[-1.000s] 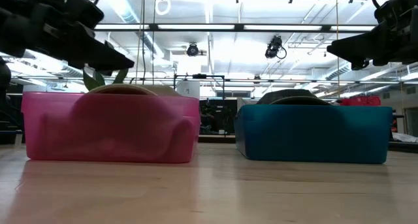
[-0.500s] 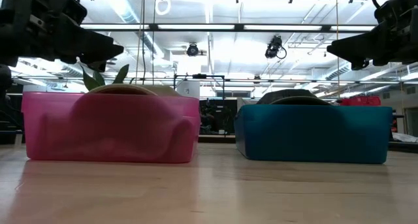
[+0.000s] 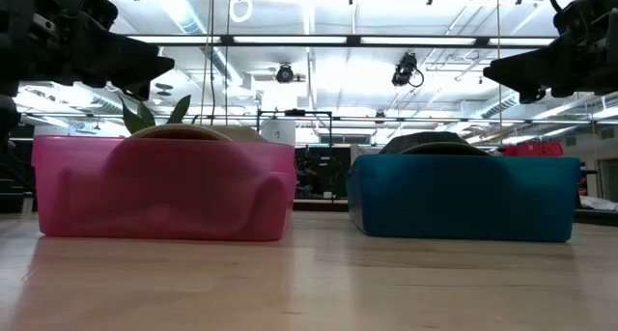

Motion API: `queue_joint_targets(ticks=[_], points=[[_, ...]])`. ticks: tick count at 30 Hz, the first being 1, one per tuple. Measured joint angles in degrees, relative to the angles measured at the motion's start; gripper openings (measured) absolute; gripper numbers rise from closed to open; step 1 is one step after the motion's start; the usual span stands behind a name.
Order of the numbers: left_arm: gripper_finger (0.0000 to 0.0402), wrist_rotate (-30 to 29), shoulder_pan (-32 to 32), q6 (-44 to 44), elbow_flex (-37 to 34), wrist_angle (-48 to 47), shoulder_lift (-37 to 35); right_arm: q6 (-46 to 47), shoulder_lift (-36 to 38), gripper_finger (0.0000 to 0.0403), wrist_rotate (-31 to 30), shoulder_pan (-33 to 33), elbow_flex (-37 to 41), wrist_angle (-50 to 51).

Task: Pick & Place hat
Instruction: Return to Home Position

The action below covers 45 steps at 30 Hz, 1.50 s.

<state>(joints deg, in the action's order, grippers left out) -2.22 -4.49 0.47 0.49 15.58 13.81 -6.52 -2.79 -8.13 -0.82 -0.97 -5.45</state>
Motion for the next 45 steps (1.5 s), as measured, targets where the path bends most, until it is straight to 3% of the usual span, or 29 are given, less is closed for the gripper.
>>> queue_joint_targets(ticks=[13, 45], points=[[0.017, 0.25, 0.81, 0.17, 2.81, -17.59, -13.89, 0.0, -0.02, 0.0118, 0.01, 0.0, 0.0, -0.01], [0.017, -0.39, 0.76, 3.5, 0.09, -14.63, -12.31, 0.0, -0.04, 0.0118, 0.0, 0.0, 0.0, -0.04]])
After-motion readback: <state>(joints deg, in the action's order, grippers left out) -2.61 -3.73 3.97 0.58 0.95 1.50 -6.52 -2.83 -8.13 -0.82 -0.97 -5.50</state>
